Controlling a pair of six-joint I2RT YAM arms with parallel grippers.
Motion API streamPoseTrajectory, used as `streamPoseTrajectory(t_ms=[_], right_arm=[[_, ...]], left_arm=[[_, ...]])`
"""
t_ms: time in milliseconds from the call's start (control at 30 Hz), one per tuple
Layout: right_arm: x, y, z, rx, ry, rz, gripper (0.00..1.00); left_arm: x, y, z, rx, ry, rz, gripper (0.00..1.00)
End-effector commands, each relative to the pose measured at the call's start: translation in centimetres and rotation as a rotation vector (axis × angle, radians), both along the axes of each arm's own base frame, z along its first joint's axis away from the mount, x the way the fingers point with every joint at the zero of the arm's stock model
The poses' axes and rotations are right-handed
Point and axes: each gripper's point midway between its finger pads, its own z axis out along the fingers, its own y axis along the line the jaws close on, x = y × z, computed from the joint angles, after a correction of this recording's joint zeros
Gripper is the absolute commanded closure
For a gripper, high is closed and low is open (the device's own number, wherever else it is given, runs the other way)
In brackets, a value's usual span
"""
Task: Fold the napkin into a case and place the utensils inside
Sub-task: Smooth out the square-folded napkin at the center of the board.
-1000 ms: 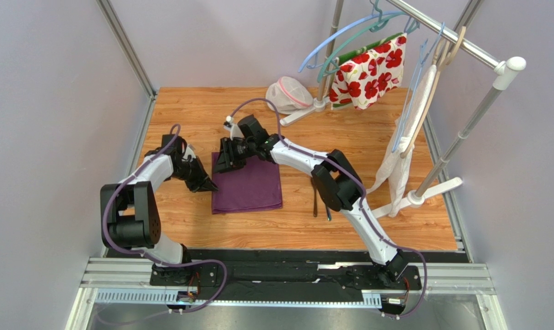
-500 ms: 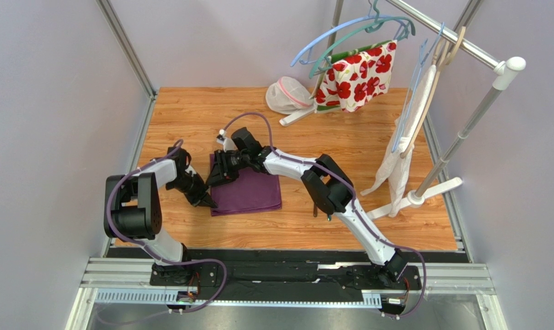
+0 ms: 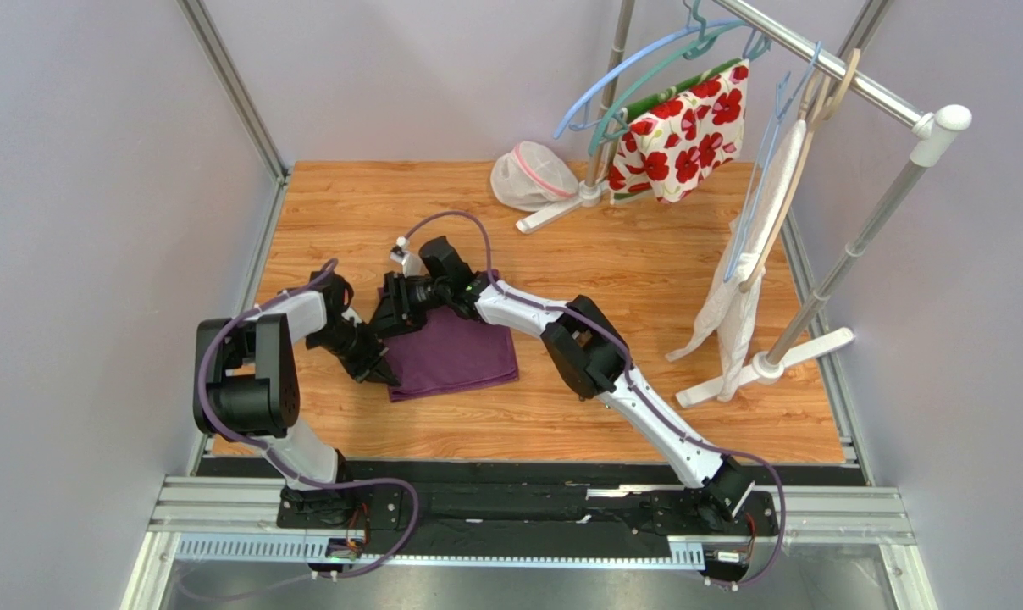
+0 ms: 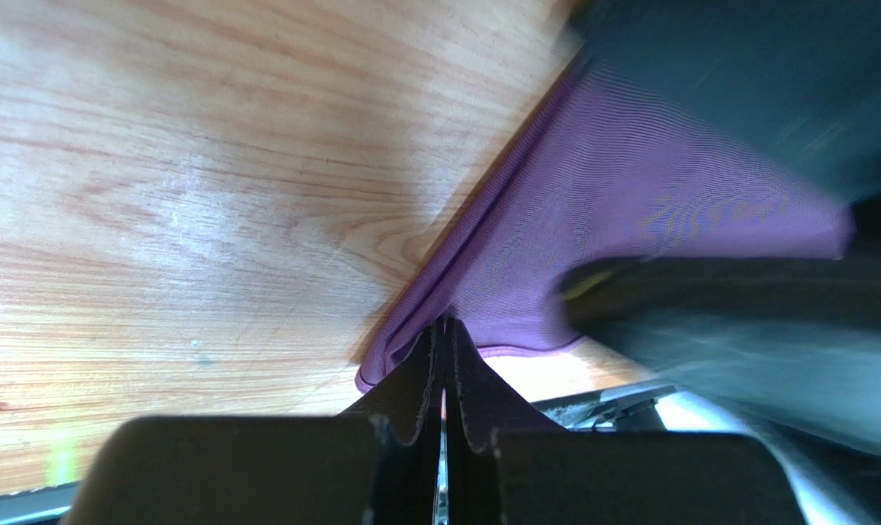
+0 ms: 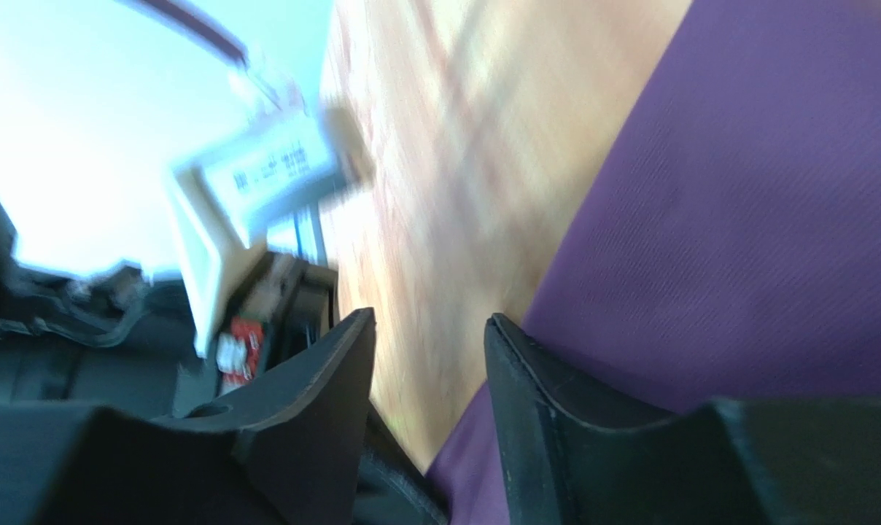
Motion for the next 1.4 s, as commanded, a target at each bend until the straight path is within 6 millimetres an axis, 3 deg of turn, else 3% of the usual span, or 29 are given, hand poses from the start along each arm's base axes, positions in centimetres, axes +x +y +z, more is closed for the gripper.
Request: streamPoseTrajectory(t_ms=[0,133,200,333,467,500,533,700,867,1000,1167,1267,1367], right_arm=[[5.8,-1.0,-0.3,0.028,-0.028,-0.128,0.5],[9.7,-2.7,-1.3,0.024,-0.042,-0.211,0.46],[12.0,-3.8,-0.7,0.035,-0.037,-0.266,0.43],[14.2,-5.5,0.6,0.015,-0.1,-0.291,0.42],[15.0,-6.9,3.7,0.0,-0.161,-0.299,0.41],[15.0,-7.1,5.9,0.011,-0.185,-0.299,0.41],[14.9,-7.3,6.6,0.005,-0.207,-0.296,0.41],[13.4,-8.3,12.4,0.025,-0.253,-0.28,0.4],[11.7,-8.6,13.8,0.04,-0.221,-0.249,0.41],[10.9,-8.3,13.4,0.044,-0.201,-0.226,0.41],[10.8,-8.4,10.8,0.013,-0.157,-0.224,0.42],[11.6,-8.9,9.4,0.0,-0.138,-0.245,0.42],[12.7,-10.0,8.2,-0.019,-0.131,-0.27,0.42]], left_arm=[[0.3,1.6,-1.0,0.082,0.023,-0.022,1.0],[1.4,2.0,-0.7,0.096,0.003,-0.034,1.0],[2.1,2.3,-0.5,0.11,-0.016,-0.047,1.0],[3.2,2.0,0.6,0.085,-0.067,-0.071,1.0],[4.3,2.2,3.2,0.103,-0.173,-0.092,0.92],[4.2,2.3,3.6,0.106,-0.179,-0.106,0.91],[4.3,2.4,4.0,0.111,-0.193,-0.109,0.9],[5.1,2.3,5.6,0.105,-0.249,-0.144,0.84],[7.1,1.5,5.7,0.04,-0.282,-0.189,0.87],[7.8,1.9,4.3,0.046,-0.235,-0.192,0.93],[5.8,3.9,0.7,0.141,-0.082,-0.169,0.99],[4.8,4.4,-1.0,0.143,-0.001,-0.148,1.0],[4.5,4.8,-1.4,0.168,0.028,-0.141,1.0]])
